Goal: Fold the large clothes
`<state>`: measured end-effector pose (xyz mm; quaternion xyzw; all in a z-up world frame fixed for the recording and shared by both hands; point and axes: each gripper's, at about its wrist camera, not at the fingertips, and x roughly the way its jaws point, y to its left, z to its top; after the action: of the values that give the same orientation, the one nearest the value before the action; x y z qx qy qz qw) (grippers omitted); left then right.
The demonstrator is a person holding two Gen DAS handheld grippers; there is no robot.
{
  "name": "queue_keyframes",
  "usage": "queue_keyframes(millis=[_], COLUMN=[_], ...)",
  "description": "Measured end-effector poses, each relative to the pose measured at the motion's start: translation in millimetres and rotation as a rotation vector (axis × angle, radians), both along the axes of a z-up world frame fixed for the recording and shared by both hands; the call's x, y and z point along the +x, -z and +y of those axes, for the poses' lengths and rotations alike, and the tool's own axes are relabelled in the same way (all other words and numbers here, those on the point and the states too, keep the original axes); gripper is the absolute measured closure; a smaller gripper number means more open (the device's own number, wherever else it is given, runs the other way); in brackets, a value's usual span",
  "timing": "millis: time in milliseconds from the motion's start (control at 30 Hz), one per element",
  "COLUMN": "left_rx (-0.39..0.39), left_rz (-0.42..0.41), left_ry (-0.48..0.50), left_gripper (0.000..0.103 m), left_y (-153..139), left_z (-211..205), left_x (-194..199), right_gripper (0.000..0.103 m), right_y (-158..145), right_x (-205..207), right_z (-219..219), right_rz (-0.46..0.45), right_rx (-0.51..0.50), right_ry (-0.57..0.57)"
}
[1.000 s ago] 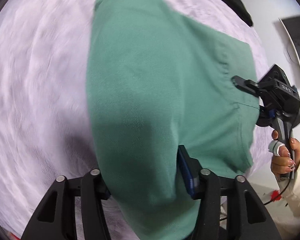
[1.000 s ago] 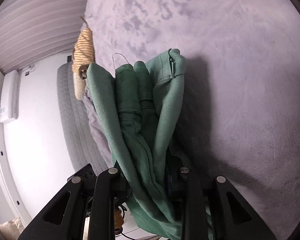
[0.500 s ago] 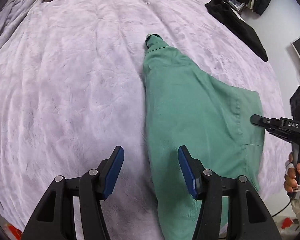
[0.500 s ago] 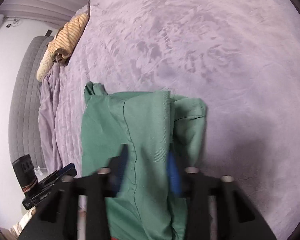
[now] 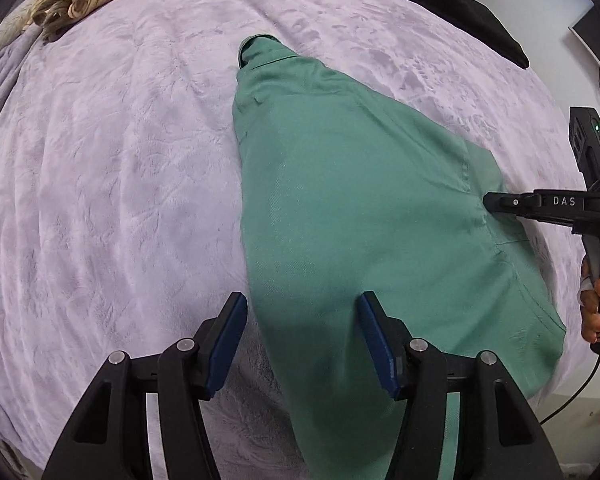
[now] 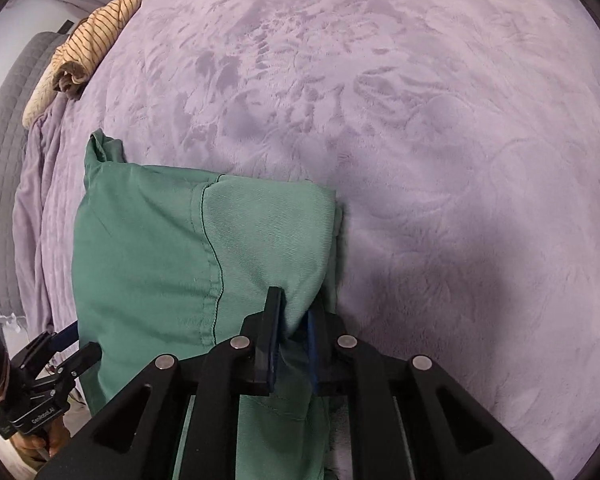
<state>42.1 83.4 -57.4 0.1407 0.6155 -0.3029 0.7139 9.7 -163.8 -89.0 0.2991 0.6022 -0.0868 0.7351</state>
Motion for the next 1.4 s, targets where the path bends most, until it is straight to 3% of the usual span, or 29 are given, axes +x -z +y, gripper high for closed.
queue_keyframes(millis=[100,233,367,467,600,667,933,1167,1400], left_rx=[0.002,-0.019,0.02,0.074,0.068,0.078,0.078,0.088,0.1], left_rz=[0.0,0.057,0.099,0.059,0.095,0.08,0.099,0.095,0.062], left_ry=[0.056,0.138,0.232,0.286,0.229,0.221,0.187,0.168,0.114], left_gripper=[0.043,0.043,0.043,0.043,0.042,0.034,0.033,0.033,0.033], left_y=[-16.6,-30.9,-22.4,-5.1,1.2,-0.1,-1.4,-11.7,-24.0], left_z=[16.4,36.8,44.7,49.9,58.1,60.5,62.9,69.3,79.9], left_x=[-13.0,-41.7,-80.0,-104.3,-105.6,-106.1,-103.9,-95.5,-78.5], right_gripper=[0.089,0.086,0.086,0.086,0.086,0.086,0.086,0.086,0.086], right_y=[-16.2,-48.9,-74.5,-84.2,-73.2,-60.5,2.4,-2.8,-22.6], right_x=[-9.5,-31.3,-50.5,-62.7,-85.0,-93.7,-117.1,-113.3,-115.4], right_z=[-3.3,5.0,33.7,61.1,91.3,100.3,102.6,103.2,97.8], right_rz=[-0.007,-0.032,-0.054,-0.062,0.014,0.067,0.211,0.242,0.214], right_rx=[0.023,0.018,0.014,0.035,0.018,-0.001,0.007,0.001,0.021], right_ry=[0.027,0.022,-0.029,-0.074,-0.159,-0.179,-0.113,-0.134,-0.139])
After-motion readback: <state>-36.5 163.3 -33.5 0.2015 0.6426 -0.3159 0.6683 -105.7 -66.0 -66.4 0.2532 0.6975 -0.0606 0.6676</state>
